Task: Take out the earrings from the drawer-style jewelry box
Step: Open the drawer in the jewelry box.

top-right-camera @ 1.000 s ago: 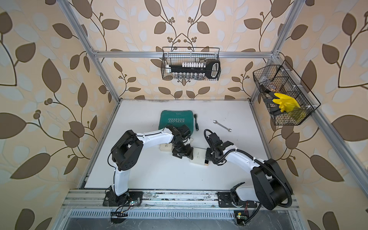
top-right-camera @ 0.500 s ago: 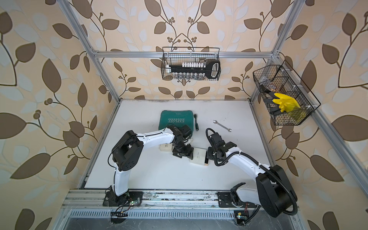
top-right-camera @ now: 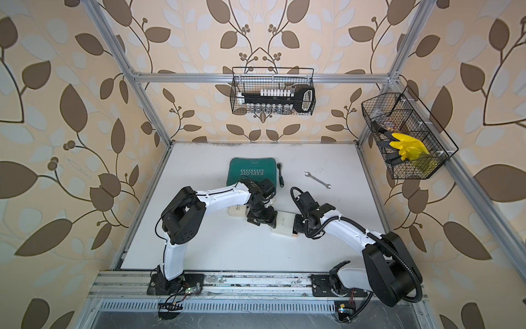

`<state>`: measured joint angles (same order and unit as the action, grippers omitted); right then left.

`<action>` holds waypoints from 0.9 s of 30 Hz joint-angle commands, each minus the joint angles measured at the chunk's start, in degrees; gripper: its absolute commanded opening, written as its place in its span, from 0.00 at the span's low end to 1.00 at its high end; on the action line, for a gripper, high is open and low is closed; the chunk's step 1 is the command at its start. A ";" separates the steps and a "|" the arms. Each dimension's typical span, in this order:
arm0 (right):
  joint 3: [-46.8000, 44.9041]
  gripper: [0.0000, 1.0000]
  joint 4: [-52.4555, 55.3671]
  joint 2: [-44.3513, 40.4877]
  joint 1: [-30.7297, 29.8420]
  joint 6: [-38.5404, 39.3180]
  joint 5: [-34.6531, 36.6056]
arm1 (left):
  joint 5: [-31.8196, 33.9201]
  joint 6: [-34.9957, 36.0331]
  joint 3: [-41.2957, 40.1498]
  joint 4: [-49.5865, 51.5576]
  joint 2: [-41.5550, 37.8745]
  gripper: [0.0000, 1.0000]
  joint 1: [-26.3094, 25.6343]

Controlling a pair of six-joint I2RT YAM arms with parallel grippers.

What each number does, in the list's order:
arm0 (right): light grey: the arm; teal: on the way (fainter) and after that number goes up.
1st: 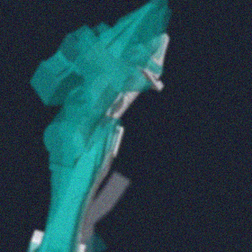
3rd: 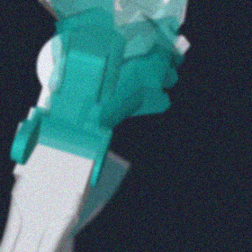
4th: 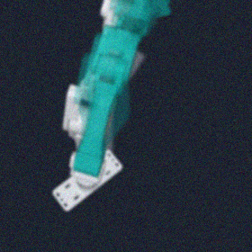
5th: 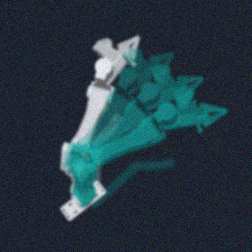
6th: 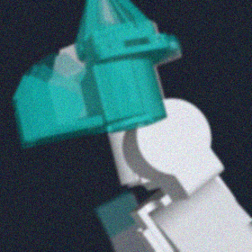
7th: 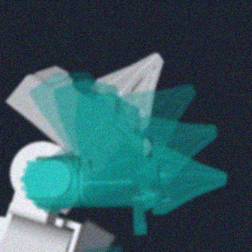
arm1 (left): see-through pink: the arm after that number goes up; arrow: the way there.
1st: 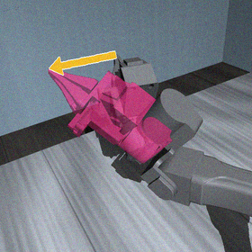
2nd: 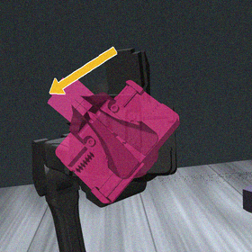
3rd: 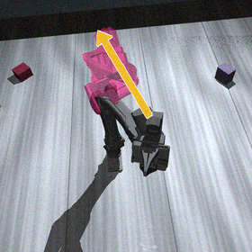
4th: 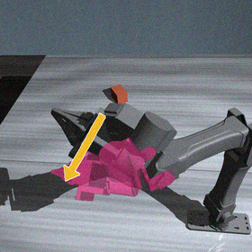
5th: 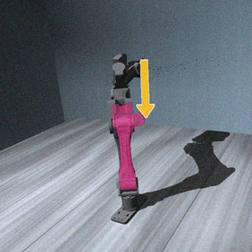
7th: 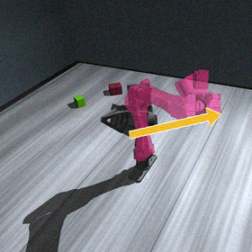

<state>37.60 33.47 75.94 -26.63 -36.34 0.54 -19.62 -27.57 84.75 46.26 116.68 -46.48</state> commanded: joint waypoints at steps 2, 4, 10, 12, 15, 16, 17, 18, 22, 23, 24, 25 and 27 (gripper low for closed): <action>0.57 0.32 6.27 2.13 -0.33 -0.55 3.98 | 13.80 -0.99 -3.01 5.18 5.82 0.79 0.01; 0.74 0.31 7.34 2.11 -0.35 -1.92 5.52 | 13.66 -0.99 -3.27 4.98 5.93 0.79 0.06; 2.36 0.27 12.23 2.19 -0.31 -4.19 9.48 | 14.88 -0.66 -3.56 5.39 6.13 0.79 0.25; 2.47 0.27 12.87 2.30 -0.33 -4.40 9.68 | 15.06 -0.62 -3.60 5.51 6.33 0.78 0.25; 2.82 0.27 13.80 2.88 -0.34 -4.94 10.36 | 15.75 -0.55 -3.53 5.90 6.50 0.79 0.28; 2.99 0.27 14.01 3.10 -0.31 -5.04 10.56 | 15.84 -0.48 -3.37 6.05 6.46 0.78 0.33; 3.08 0.27 14.24 3.21 -0.33 -5.23 10.77 | 15.97 -0.39 -3.36 6.19 6.48 0.79 0.33; 3.09 0.27 14.25 3.25 -0.34 -5.24 10.78 | 16.01 -0.38 -3.28 6.30 6.56 0.79 0.34; 2.92 0.27 13.81 3.04 -0.34 -5.14 10.71 | 15.98 -0.19 -3.26 6.56 6.63 0.78 0.34; 2.88 0.27 13.86 2.90 -0.29 -5.23 10.80 | 16.06 -0.18 -3.25 6.56 6.65 0.78 0.29; 2.87 0.28 13.81 2.82 -0.34 -5.22 10.80 | 16.19 -0.25 -3.21 6.56 6.64 0.78 0.34; 2.83 0.28 13.94 2.65 -0.35 -5.39 10.78 | 16.30 -0.29 -3.25 6.56 6.59 0.78 0.31; 2.53 0.29 13.71 2.18 -0.34 -5.37 10.76 | 16.15 -0.29 -3.12 6.56 6.68 0.78 0.33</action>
<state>40.53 41.58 78.17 -27.31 -41.19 7.49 -19.11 -27.49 85.27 46.61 117.10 -46.54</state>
